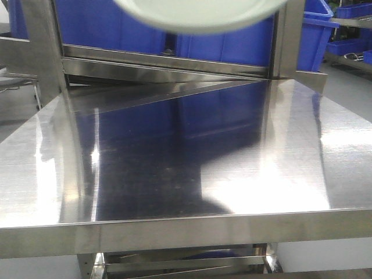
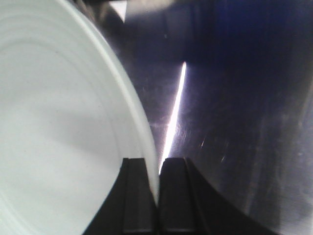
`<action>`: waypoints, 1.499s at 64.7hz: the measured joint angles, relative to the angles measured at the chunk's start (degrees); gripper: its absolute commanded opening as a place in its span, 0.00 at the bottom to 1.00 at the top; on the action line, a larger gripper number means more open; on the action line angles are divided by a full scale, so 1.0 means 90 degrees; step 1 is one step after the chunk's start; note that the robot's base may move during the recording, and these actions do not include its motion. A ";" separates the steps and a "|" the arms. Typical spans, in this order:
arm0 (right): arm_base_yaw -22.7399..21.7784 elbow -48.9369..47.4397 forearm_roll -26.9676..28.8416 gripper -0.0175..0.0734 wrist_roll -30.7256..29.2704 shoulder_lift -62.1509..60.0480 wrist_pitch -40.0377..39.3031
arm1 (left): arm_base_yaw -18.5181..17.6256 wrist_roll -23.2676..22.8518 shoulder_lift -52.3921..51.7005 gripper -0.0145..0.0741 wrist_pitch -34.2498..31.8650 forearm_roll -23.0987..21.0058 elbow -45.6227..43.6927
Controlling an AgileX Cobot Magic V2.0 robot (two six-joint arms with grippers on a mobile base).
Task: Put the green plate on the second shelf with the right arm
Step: 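Close the right gripper on the plate rim and lift it up, then drive the base away from the table holding the plate upright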
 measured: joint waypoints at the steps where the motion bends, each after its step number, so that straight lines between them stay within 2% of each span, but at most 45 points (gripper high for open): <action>1: 0.0000 0.0014 -0.0011 0.25 0.0000 -0.0097 0.0012 | 0.0000 0.0000 0.0000 0.31 0.0000 0.0000 0.0000; 18: 0.0000 0.0898 -0.0173 0.25 0.0000 -0.1871 -0.0213 | 0.0000 0.0000 0.0000 0.31 0.0000 0.0000 0.0000; 37: 0.0000 0.2865 -0.0494 0.25 -0.0010 -0.4267 -0.1137 | 0.0000 0.0000 0.0000 0.31 0.0000 0.0000 0.0000; 65: 0.0000 0.4942 -0.1250 0.25 -0.0014 -0.6942 -0.1384 | 0.0000 0.0000 0.0000 0.31 0.0000 0.0000 0.0000; 76: 0.0000 0.5818 -0.1304 0.25 -0.0014 -0.7619 -0.1852 | 0.0000 0.0000 0.0000 0.31 0.0000 0.0000 0.0000; 88: 0.0000 0.6876 -0.1319 0.25 -0.0014 -0.7859 -0.3117 | 0.0000 0.0000 0.0000 0.31 0.0000 0.0000 0.0000; 97: 0.0000 0.7234 -0.1319 0.25 -0.0014 -0.7859 -0.3619 | 0.0000 0.0000 0.0000 0.31 0.0000 0.0000 0.0000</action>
